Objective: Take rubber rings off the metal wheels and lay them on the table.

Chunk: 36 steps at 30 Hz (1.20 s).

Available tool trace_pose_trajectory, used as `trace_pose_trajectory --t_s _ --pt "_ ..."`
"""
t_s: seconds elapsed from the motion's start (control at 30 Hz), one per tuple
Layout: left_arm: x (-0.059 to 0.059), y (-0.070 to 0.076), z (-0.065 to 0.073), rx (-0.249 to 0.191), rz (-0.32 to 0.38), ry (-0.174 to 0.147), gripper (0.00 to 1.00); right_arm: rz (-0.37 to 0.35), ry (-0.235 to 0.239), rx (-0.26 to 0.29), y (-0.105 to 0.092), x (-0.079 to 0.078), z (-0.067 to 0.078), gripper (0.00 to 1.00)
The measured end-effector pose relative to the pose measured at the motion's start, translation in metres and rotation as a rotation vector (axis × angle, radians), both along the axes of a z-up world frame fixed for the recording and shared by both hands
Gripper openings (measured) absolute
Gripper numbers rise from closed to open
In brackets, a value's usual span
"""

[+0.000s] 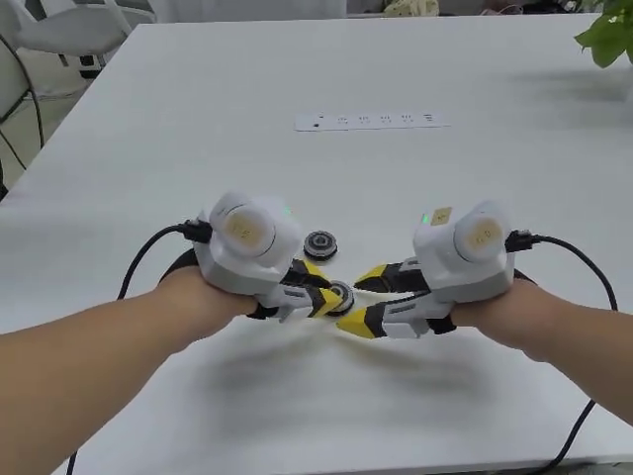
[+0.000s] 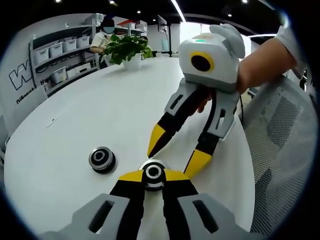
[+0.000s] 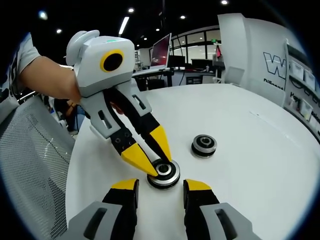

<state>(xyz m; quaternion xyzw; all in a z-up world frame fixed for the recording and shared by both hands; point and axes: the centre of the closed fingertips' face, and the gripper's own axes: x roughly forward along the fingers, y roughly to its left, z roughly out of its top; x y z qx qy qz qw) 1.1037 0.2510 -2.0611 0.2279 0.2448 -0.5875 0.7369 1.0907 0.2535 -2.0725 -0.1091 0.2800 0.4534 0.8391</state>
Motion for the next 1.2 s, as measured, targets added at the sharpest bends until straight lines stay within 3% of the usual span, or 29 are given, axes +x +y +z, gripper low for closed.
trace_pose_trajectory --t_s 0.53,0.77,0.8,0.83,0.9,1.2 --pt "0.000 0.000 0.000 -0.003 0.016 0.001 0.08 -0.090 0.043 0.056 0.002 0.007 0.000 0.24" --pt "0.000 0.000 0.000 -0.011 0.021 -0.002 0.08 -0.110 0.063 0.060 0.000 0.006 -0.002 0.23" --pt "0.000 0.000 0.000 -0.013 0.024 -0.003 0.08 -0.125 0.095 0.037 -0.003 0.002 -0.007 0.21" --pt "0.000 0.000 0.000 -0.014 0.025 -0.004 0.08 -0.114 0.098 0.030 -0.004 0.000 -0.008 0.20" --pt "0.000 0.000 0.001 -0.015 0.028 -0.004 0.08 -0.110 0.079 0.038 -0.004 0.002 -0.006 0.19" --pt "0.000 0.000 0.000 -0.015 0.030 -0.004 0.07 -0.111 0.085 0.039 -0.006 0.000 -0.005 0.14"
